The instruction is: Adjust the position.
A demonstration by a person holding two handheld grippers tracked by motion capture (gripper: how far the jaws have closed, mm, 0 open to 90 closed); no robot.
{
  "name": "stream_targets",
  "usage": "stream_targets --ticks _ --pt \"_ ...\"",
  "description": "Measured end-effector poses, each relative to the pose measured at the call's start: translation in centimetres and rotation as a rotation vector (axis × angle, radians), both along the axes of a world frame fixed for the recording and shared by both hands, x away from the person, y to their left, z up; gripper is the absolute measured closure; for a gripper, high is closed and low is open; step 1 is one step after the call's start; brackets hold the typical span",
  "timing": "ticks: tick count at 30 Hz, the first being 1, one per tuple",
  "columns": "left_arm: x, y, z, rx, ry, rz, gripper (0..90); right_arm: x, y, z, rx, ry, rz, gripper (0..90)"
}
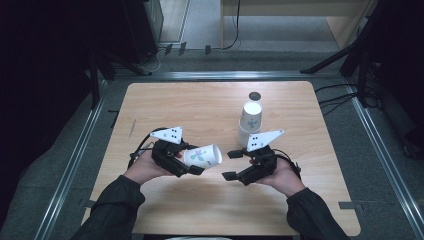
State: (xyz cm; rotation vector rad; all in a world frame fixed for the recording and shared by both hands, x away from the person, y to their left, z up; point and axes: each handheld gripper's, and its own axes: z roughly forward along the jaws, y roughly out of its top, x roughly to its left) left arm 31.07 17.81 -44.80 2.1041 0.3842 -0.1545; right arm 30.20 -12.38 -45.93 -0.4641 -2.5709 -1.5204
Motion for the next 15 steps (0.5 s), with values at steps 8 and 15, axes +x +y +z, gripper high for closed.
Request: stream_targets --ticks 8,15 --pt "0.3 0.5 1.9 0.029 0.013 -0.025 25.1 -0.3 -0.1 0.0 -0.009 -0.013 -0.020 24.9" --pt "1.3 -0.1 2.7 0.144 0.002 -0.060 25.0 -0.1 0.0 -0.1 -0.011 -0.011 -0.028 25.6"
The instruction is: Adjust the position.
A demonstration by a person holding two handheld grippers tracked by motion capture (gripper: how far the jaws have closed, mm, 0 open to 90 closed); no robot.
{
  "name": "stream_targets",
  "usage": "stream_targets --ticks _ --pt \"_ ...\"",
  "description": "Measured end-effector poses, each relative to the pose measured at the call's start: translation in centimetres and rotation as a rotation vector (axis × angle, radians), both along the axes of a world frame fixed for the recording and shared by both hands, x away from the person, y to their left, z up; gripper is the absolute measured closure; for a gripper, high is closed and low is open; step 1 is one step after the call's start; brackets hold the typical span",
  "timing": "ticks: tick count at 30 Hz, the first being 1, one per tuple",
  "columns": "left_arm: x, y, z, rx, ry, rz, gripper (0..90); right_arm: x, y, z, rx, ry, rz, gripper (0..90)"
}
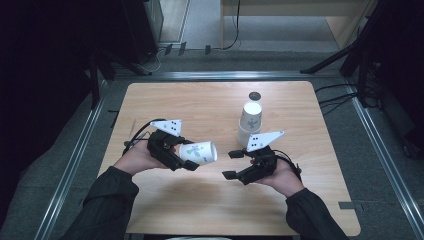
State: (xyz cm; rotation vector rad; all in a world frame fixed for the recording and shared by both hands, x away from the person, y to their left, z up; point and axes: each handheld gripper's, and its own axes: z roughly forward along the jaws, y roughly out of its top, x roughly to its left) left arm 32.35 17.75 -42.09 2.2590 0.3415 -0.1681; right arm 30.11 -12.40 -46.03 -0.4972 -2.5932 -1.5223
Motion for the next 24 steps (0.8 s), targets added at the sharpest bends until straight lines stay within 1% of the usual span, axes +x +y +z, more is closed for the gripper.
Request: stream_targets --ticks 2,3,5,7,8,10,11,12,14,16,19,20,22,24 --pt "0.4 -0.2 0.3 0.030 0.003 -0.011 25.0 0.0 0.1 -0.1 -0.004 -0.005 0.001 25.7" --pt "0.6 -0.4 0.3 0.044 -0.008 -0.013 25.0 0.0 0.2 -0.1 -0.006 -0.003 0.002 25.7" --pt "0.8 -0.6 0.5 0.072 -0.009 -0.021 25.0 0.0 0.2 -0.1 -0.008 -0.008 0.002 25.7" --pt "1.1 -0.9 0.7 0.095 -0.026 -0.028 25.0 0.1 0.3 -0.1 -0.007 -0.006 0.003 25.7" --pt "1.1 -1.0 0.7 0.105 -0.037 -0.030 25.0 0.1 0.3 -0.1 -0.008 -0.006 0.001 25.7" --pt "1.3 -1.2 0.7 0.109 -0.040 -0.038 25.1 0.2 0.3 -0.2 -0.010 -0.009 0.000 25.7" --pt "1.3 -1.3 0.7 0.103 -0.039 -0.034 25.1 0.2 0.3 -0.2 -0.011 -0.012 -0.001 25.7" --pt "1.4 -1.3 0.6 0.109 -0.032 -0.041 25.0 0.2 0.3 -0.2 -0.013 -0.012 -0.001 25.7" --pt "1.3 -1.4 0.4 0.137 -0.038 -0.036 25.0 0.2 0.4 -0.2 -0.010 -0.016 0.000 25.7" --pt "1.3 -1.5 0.2 0.163 -0.042 -0.045 25.0 0.2 0.4 -0.2 -0.012 -0.013 0.001 25.7" --pt "1.1 -1.7 -0.4 0.220 -0.045 -0.063 25.0 0.2 0.6 -0.2 -0.015 -0.014 -0.008 25.7" --pt "1.1 -1.7 -0.6 0.232 -0.040 -0.065 25.0 0.2 0.6 -0.2 -0.016 -0.009 -0.005 25.7" --pt "1.0 -2.0 -0.8 0.251 -0.037 -0.069 25.0 0.2 0.9 -0.3 -0.021 -0.016 0.003 25.7" --pt "1.0 -2.3 -1.0 0.260 -0.036 -0.081 25.0 0.1 1.1 -0.4 -0.026 -0.014 0.007 25.7"
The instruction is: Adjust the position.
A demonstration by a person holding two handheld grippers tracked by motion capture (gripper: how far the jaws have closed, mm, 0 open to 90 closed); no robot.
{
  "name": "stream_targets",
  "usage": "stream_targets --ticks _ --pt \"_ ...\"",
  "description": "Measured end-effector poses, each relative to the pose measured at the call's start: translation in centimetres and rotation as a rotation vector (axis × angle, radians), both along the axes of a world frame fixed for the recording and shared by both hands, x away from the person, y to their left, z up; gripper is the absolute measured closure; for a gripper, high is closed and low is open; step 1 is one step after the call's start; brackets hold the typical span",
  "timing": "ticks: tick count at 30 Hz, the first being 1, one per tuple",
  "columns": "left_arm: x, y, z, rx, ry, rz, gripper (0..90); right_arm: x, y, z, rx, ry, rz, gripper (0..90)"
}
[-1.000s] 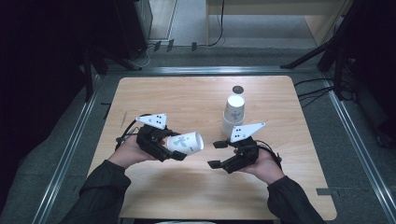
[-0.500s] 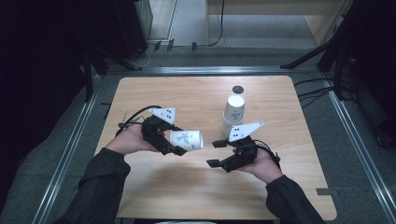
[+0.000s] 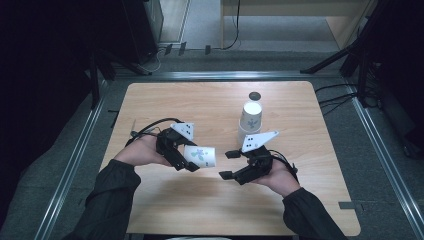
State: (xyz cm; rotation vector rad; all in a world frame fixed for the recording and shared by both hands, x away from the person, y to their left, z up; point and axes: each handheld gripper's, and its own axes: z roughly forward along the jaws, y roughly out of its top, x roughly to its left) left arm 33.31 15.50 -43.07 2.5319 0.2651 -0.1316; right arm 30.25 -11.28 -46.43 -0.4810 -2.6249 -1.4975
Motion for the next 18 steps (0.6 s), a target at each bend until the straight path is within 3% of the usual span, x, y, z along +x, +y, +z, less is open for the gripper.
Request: stream_targets --ticks 18 --pt "-1.3 -2.2 -0.4 0.162 -0.002 -0.060 25.0 -0.4 1.8 -0.7 -0.049 -0.009 0.048 25.3"
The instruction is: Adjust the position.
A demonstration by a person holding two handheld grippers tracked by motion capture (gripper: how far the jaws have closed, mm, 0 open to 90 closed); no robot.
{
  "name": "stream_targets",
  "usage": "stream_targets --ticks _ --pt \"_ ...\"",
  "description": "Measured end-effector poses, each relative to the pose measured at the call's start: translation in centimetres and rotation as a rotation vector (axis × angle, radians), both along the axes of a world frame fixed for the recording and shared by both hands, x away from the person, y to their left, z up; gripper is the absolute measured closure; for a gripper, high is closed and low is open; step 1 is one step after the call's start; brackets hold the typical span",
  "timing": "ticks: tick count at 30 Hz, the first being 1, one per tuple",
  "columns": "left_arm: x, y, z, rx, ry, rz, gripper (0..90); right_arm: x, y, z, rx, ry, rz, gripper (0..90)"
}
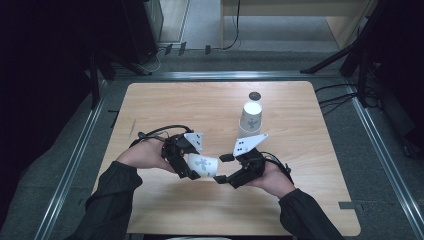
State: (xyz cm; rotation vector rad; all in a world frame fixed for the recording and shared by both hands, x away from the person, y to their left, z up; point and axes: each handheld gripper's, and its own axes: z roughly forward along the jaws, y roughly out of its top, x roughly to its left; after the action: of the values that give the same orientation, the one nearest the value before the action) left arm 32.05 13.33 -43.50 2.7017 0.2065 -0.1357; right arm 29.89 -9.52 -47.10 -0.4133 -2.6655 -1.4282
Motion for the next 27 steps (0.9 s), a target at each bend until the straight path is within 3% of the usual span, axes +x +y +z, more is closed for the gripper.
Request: stream_targets --ticks 15,19,27 --pt "-0.7 -1.5 -0.1 0.078 0.011 -0.010 25.1 -0.3 1.7 -0.8 -0.048 -0.013 0.046 25.3" --pt "-0.9 -1.8 -0.2 0.122 -0.009 -0.015 25.1 -0.3 2.2 -1.1 -0.065 -0.020 0.056 25.3" --pt "-1.6 -2.7 0.0 0.152 -0.030 -0.051 25.0 -0.4 2.7 -1.5 -0.089 -0.026 0.087 32.5"
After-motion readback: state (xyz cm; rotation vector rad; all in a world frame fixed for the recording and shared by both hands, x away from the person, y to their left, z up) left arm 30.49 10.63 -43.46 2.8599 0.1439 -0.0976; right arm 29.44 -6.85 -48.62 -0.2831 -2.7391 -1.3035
